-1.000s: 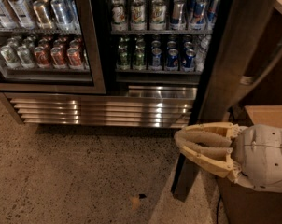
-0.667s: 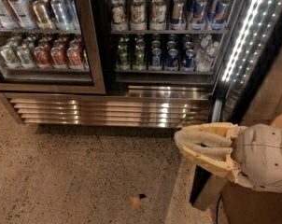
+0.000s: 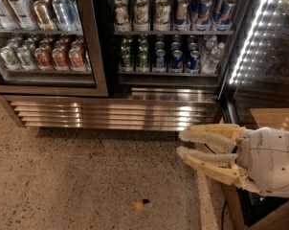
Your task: Open right fridge door
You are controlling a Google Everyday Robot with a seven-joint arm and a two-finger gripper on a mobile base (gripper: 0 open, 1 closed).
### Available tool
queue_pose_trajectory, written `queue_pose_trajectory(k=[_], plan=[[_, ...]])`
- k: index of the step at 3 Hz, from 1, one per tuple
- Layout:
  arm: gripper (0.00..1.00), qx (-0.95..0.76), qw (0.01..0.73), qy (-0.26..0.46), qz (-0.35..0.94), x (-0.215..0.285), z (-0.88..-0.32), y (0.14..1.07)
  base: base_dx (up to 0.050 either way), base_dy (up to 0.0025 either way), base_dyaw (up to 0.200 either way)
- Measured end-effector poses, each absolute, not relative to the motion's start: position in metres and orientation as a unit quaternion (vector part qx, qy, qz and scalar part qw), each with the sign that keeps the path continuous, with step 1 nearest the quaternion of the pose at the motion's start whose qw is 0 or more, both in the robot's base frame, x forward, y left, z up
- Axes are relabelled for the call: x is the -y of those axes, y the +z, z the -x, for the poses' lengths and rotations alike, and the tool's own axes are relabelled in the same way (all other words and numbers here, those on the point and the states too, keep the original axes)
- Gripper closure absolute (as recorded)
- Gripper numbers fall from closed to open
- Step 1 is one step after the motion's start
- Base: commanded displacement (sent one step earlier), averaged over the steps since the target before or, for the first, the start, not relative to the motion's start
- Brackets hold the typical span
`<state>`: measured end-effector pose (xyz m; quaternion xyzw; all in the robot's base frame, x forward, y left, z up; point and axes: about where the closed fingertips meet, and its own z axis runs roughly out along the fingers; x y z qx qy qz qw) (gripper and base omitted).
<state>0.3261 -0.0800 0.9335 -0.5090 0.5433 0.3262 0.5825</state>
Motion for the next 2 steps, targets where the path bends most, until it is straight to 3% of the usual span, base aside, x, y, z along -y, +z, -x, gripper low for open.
queue_pose_trajectory(k=[1, 2], plan=[[0.12, -0.543, 0.582, 0.326, 0.509, 0.0799, -0.3261, 0.9335, 0.000, 0.00000, 0.000], [0.00, -0.543, 0.582, 0.326, 0.509, 0.0799, -0.3260, 0.9335, 0.000, 0.00000, 0.000]])
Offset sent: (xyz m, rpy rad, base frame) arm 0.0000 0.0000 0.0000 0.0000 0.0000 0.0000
